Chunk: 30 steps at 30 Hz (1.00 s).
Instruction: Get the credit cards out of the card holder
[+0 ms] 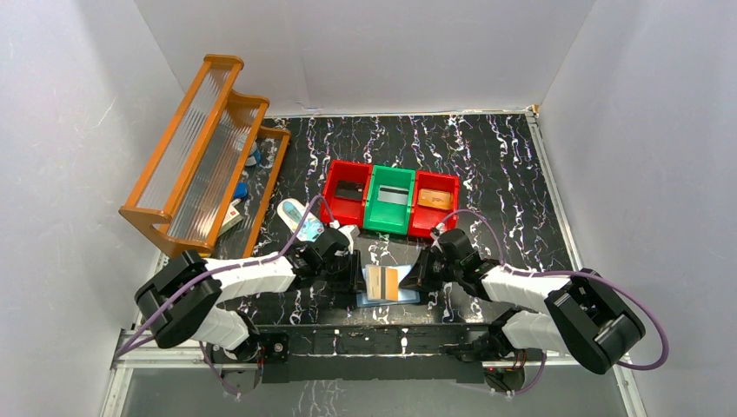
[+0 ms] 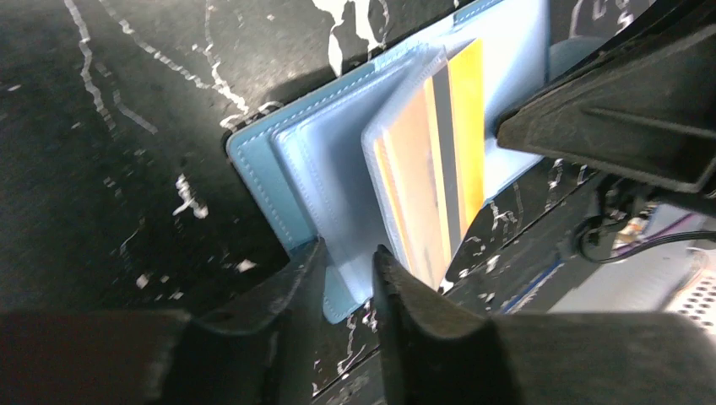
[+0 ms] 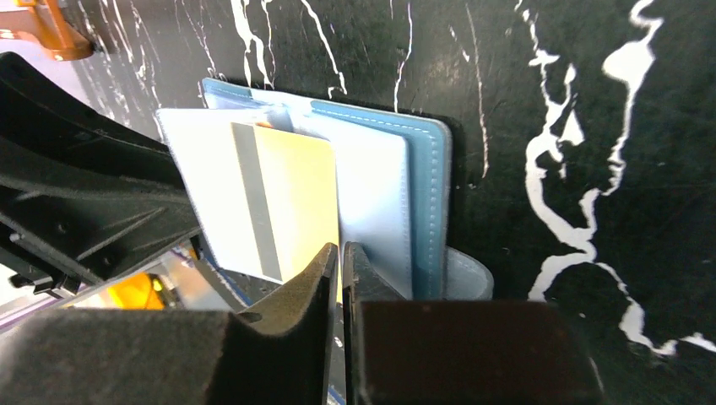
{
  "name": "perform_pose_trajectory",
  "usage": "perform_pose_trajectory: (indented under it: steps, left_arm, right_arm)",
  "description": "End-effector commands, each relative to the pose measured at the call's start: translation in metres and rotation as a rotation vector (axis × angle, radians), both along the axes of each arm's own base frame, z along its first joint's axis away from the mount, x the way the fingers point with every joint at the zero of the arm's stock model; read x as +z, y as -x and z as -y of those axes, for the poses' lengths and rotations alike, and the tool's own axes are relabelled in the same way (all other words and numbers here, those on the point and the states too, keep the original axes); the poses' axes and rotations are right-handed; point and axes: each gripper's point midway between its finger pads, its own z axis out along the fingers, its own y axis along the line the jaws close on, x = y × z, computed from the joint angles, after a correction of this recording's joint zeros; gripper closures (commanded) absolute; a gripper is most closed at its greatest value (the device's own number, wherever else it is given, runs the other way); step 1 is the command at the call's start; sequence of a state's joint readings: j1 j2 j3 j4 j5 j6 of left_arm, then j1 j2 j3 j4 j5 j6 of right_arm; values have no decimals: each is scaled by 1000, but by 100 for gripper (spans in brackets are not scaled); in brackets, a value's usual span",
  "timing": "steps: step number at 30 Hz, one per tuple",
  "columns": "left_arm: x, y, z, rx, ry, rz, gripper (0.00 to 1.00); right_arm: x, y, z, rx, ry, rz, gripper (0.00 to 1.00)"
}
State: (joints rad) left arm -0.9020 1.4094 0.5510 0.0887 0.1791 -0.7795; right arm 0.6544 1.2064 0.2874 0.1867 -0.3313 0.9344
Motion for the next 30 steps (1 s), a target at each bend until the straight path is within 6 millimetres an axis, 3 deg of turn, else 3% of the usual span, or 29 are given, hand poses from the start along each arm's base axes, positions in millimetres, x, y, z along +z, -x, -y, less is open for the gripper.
perform_pose_trajectory:
  steps: [1, 5, 8, 11, 16, 20, 30]
  left_arm:
    - [-1, 10, -39, 12, -169, 2, 66]
    - [38, -7, -31, 43, -118, 94, 53]
    - [51, -13, -27, 47, -110, 119, 49]
    - [56, -18, -20, 48, -102, 118, 49]
    - [64, -9, 13, -52, 69, 102, 57]
    - [52, 1, 29, -122, 113, 34, 68]
    - [6, 10, 22, -123, 54, -46, 79]
  right_arm:
    - [0, -3, -3, -51, -49, -19, 86]
    - [-2, -5, 0, -72, -32, -16, 87]
    - [1, -6, -2, -67, -44, -9, 87]
    - [4, -6, -5, -54, -62, -9, 86]
    - [9, -4, -9, -32, -91, -5, 76]
    - [10, -4, -11, -31, -110, -3, 70]
    - [1, 1, -17, -21, -142, -55, 67]
